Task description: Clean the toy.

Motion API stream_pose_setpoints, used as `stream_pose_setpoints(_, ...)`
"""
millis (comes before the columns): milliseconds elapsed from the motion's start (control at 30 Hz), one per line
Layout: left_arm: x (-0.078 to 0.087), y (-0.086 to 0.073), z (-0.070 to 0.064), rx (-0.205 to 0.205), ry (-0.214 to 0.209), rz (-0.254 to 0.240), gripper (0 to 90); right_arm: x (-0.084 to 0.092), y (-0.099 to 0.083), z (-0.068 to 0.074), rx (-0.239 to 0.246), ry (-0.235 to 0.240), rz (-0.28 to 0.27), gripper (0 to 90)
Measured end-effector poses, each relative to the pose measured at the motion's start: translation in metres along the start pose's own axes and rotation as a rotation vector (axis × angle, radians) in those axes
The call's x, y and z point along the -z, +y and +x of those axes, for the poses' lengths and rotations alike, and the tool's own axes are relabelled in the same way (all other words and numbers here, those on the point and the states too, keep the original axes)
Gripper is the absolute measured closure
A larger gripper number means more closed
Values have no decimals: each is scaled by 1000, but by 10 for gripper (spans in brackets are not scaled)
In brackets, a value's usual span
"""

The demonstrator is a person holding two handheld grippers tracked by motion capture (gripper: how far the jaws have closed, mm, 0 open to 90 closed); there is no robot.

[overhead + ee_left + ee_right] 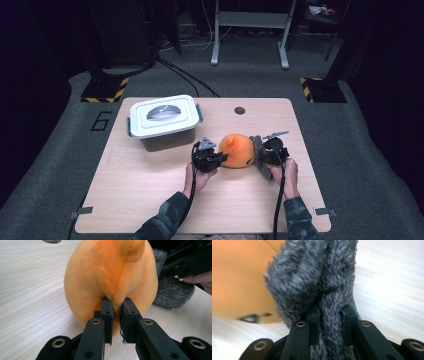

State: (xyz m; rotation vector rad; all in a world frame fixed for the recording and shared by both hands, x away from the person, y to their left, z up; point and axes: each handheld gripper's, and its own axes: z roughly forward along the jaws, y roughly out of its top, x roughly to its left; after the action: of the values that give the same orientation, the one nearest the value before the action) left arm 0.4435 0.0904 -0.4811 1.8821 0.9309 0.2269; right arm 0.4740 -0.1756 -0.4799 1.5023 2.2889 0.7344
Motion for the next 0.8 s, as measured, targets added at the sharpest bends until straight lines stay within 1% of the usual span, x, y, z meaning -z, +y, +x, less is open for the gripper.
stream_pose_setpoints(67,0,0,1,-3,1,-2,811,-7,-3,-3,-11,17,24,736)
stream_pose_setpoints(100,0,0,0,3,0,-4,810,-9,-4,-3,-16,21,31,736)
stream_pose_setpoints(133,0,0,0,4,-1,-8,810,-9,-4,-4,-14,29,31,736)
stream_pose_setpoints(167,1,0,0,9,-3,-5,810,-7,-3,-4,-18,24,29,736)
stream_pose_setpoints(233,1,-1,2,6,-1,-5,809,0,-1,-6,-13,5,18,736)
stream_pose_setpoints(300,1,-1,2,19,2,-10,809,11,3,-7,-6,-18,-11,736)
stream_pose_setpoints(333,1,-1,2,19,2,-10,809,11,3,-7,-6,-18,-11,736)
stream_pose_setpoints(367,1,-1,1,18,2,-10,809,26,9,-6,-4,-33,-51,736)
stream_pose_setpoints(400,1,-1,1,11,3,-8,808,33,12,-4,10,-39,-72,736)
stream_pose_setpoints(433,1,-1,1,14,1,-9,808,41,16,-1,23,-43,-100,736)
stream_pose_setpoints(467,1,0,1,8,1,-6,807,49,20,4,31,-43,-123,735)
stream_pose_setpoints(500,1,0,0,9,1,-8,807,55,24,10,43,-41,-141,735)
stream_pose_setpoints(533,1,0,1,7,0,-6,806,66,32,23,82,-21,-188,735)
stream_pose_setpoints(567,1,0,1,8,0,-6,806,66,32,23,82,-21,-188,735)
stream_pose_setpoints(600,1,0,1,8,0,-6,805,69,35,29,102,-6,-196,735)
stream_pose_setpoints(633,1,0,1,9,-1,-6,804,70,38,35,110,0,-198,735)
stream_pose_setpoints(667,1,0,1,9,-1,-5,803,68,40,40,126,7,-192,735)
stream_pose_setpoints(700,1,0,1,9,-1,-4,802,65,42,43,149,6,-186,736)
stream_pose_setpoints(767,1,0,2,7,-6,-3,797,56,43,47,148,4,-161,738)
stream_pose_setpoints(800,1,-1,3,12,-10,-6,791,52,42,46,147,2,-155,740)
